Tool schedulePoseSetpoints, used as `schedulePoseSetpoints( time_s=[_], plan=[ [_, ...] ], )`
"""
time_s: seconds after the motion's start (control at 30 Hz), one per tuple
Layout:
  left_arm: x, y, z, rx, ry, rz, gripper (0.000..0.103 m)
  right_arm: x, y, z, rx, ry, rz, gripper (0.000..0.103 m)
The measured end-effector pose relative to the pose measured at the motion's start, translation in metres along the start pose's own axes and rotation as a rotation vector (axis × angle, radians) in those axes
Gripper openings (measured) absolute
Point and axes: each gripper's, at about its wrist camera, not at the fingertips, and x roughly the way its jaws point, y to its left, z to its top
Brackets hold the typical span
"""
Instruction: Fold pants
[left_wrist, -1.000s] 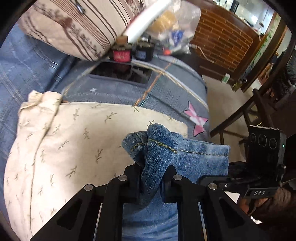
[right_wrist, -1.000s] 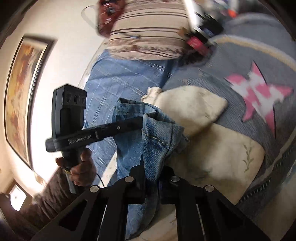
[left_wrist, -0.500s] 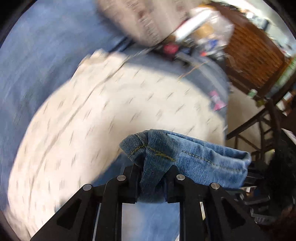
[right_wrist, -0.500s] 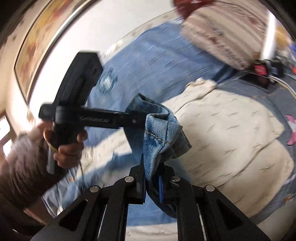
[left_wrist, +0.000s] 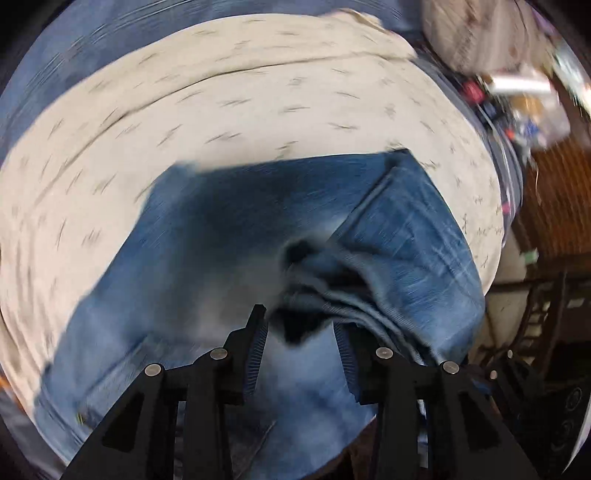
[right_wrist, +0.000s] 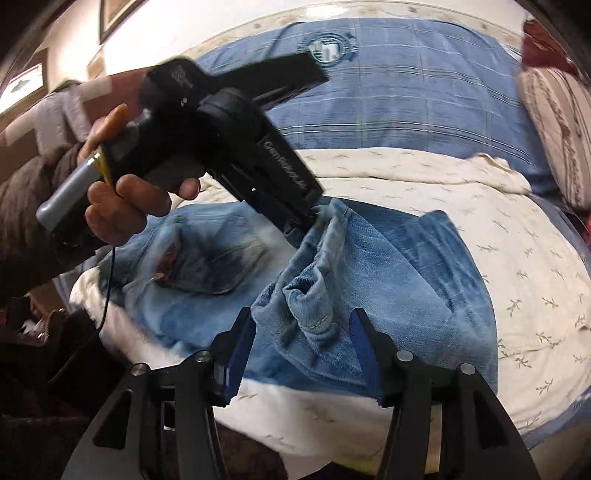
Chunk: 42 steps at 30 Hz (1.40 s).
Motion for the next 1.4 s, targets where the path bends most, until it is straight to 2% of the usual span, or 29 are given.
schedulePoseSetpoints(
  time_s=[0.1,0.13,0.2,0.3,0.37,0.43,0.53,0.63,0.7,0.83,0.9,0.93,1.0,1.03,1.1,1.13,1.17,1.23,1.3,1.33,1.37,1.4],
  plan=[
    [-0.013,0.031,-0.016,-0.144,-0.041,-0.090,0.037,-0.021,-0.009,0.004,0.048,-0.047,0.064,0.056],
    [-0.019,0.041,-0.024,-0.202,-0.068,-0.130,0.034,-0.030,-0.016,0.006,0.079,-0.069,0.089,0.058],
    [-0.030,0.057,-0.037,-0.279,-0.110,-0.197,0.034,-0.044,-0.033,0.009,0.160,-0.121,0.116,0.063],
    [-0.034,0.058,-0.054,-0.329,-0.141,-0.300,0.034,-0.054,-0.071,0.014,0.309,-0.154,0.075,0.066],
    [-0.031,0.051,-0.060,-0.328,-0.144,-0.305,0.035,-0.050,-0.096,0.010,0.438,-0.119,0.075,0.066],
    [-0.024,0.046,-0.065,-0.321,-0.135,-0.325,0.035,-0.049,-0.114,0.003,0.563,-0.095,0.144,0.066],
    [-0.012,0.040,-0.067,-0.345,-0.133,-0.366,0.035,-0.049,-0.131,-0.021,0.754,-0.045,0.294,0.066],
    [0.002,0.041,-0.063,-0.371,-0.133,-0.402,0.036,-0.038,-0.130,-0.043,0.845,0.044,0.346,0.066],
    [0.014,0.042,-0.058,-0.381,-0.123,-0.388,0.037,-0.027,-0.132,-0.050,0.895,0.086,0.354,0.066],
    [0.041,0.042,-0.045,-0.420,-0.092,-0.383,0.040,0.000,-0.138,-0.062,1.001,0.104,0.419,0.066],
    [0.049,0.041,-0.039,-0.429,-0.077,-0.387,0.040,0.006,-0.139,-0.067,1.037,0.119,0.405,0.066],
    [0.052,0.038,-0.035,-0.425,-0.078,-0.398,0.039,0.009,-0.141,-0.070,1.056,0.113,0.417,0.062],
    [0.056,0.029,-0.026,-0.397,-0.082,-0.414,0.026,0.014,-0.142,-0.074,1.084,0.078,0.439,0.034],
    [0.058,0.023,-0.020,-0.377,-0.089,-0.410,0.009,0.015,-0.143,-0.074,1.082,0.072,0.432,0.006],
    [0.053,0.009,0.000,-0.327,-0.122,-0.399,0.009,0.016,-0.147,-0.074,1.085,0.070,0.442,0.006],
    [0.046,0.002,0.010,-0.308,-0.147,-0.403,0.009,0.012,-0.153,-0.067,1.073,0.043,0.438,0.006],
    [0.034,-0.005,0.022,-0.284,-0.185,-0.415,0.009,0.007,-0.157,-0.059,1.063,0.006,0.432,0.006],
    [0.015,-0.015,0.036,-0.248,-0.244,-0.434,0.009,-0.020,-0.168,-0.033,1.020,-0.136,0.408,0.006],
    [0.000,-0.022,0.042,-0.209,-0.284,-0.416,0.009,-0.037,-0.170,-0.015,0.964,-0.210,0.390,0.006],
    [-0.003,-0.022,0.040,-0.198,-0.287,-0.399,0.009,-0.037,-0.169,-0.012,0.953,-0.206,0.395,0.006],
    [-0.002,-0.019,0.037,-0.190,-0.281,-0.386,0.010,-0.029,-0.164,-0.013,0.950,-0.171,0.419,0.006],
    [0.004,-0.013,0.031,-0.186,-0.267,-0.343,0.010,-0.018,-0.157,-0.017,0.950,-0.127,0.439,0.006]
  ],
)
